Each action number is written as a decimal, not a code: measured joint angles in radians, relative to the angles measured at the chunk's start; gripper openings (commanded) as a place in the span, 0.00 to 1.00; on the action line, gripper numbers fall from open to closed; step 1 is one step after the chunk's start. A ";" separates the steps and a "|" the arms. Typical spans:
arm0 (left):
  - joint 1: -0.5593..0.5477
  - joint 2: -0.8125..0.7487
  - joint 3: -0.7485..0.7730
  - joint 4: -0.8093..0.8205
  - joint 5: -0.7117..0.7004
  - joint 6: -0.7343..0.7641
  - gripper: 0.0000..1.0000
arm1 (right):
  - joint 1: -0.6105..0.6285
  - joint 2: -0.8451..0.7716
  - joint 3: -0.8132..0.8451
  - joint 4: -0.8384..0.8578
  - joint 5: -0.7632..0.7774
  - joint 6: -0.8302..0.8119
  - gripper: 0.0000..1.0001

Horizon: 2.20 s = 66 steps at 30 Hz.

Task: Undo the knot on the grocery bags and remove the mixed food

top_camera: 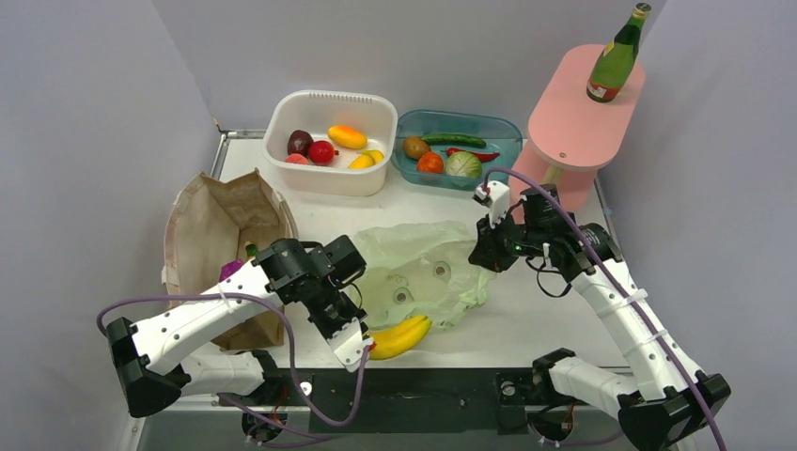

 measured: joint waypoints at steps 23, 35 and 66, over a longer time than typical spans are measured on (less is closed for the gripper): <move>0.447 0.280 0.517 0.687 0.123 -0.966 0.00 | 0.000 -0.037 -0.126 -0.014 -0.022 -0.033 0.00; 0.551 0.621 0.636 0.941 -0.053 -1.267 0.00 | -0.001 -0.087 -0.124 -0.080 -0.019 -0.071 0.00; 0.754 0.804 0.798 0.819 -0.215 -1.459 0.76 | 0.000 0.005 -0.047 0.055 0.039 -0.030 0.00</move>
